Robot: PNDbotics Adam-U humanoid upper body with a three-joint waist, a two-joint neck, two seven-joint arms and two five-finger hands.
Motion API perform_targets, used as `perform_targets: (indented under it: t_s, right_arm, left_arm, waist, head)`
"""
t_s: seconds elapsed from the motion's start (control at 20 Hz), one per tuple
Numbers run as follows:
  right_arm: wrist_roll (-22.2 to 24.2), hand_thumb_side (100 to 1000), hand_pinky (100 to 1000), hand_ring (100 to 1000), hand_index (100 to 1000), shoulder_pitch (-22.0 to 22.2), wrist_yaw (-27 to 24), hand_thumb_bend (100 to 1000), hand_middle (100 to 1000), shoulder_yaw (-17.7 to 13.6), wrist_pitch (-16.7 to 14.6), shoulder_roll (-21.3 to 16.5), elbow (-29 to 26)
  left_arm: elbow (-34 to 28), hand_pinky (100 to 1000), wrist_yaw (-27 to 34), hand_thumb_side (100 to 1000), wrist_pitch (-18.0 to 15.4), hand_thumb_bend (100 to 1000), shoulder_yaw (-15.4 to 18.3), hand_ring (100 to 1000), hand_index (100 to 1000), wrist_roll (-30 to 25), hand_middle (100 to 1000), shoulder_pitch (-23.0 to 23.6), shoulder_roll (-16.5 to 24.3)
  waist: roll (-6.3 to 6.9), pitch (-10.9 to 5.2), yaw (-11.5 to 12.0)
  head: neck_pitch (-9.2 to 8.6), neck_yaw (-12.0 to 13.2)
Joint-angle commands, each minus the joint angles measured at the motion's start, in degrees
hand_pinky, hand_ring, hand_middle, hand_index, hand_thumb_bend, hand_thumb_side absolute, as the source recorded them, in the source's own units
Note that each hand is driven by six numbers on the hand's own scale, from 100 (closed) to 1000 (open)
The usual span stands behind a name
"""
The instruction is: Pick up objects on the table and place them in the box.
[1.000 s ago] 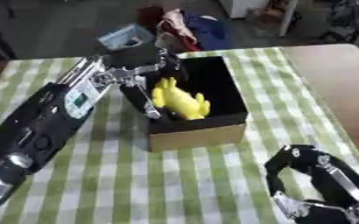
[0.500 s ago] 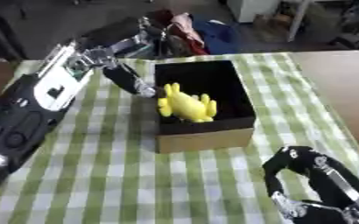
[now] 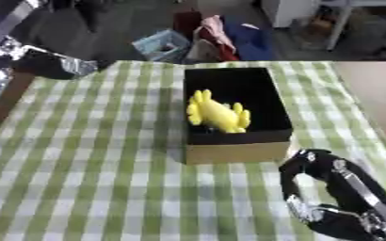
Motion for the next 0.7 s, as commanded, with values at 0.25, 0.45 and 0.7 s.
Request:
perform_targets:
  t_s: [0.25, 0.45, 0.7]
  right_arm:
    - [-2.1, 100, 668, 543, 648, -0.4, 0.3, 100, 521, -1.8, 0.2, -0.4, -1.1]
    - [-3.4, 100, 667, 544, 651, -0.6, 0.2, 100, 523, -2.4, 0.4, -0.1, -1.4]
    - [-4.8, 100, 666, 545, 651, -0.6, 0.1, 100, 525, -2.8, 0.6, 0.2, -1.5]
  left_arm:
    - [-7.1, 651, 4.1, 147, 1.7, 365, 5.7, 475, 669, 5.1, 467, 12.3, -4.7]
    - [-7.6, 649, 2.5, 158, 1.9, 361, 6.3, 473, 665, 5.6, 465, 17.4, -8.3]
    - [-7.1, 650, 0.6, 189, 2.4, 369, 6.0, 472, 665, 4.4, 465, 20.7, -12.5]
  waist:
    - [-0.11, -0.16, 1.7]
    - [-0.25, 0.16, 2.2]
    - [-0.41, 0.45, 2.6]
  head:
    - [0.88, -1.4]
    - [1.48, -2.2]
    - [2.80, -2.7]
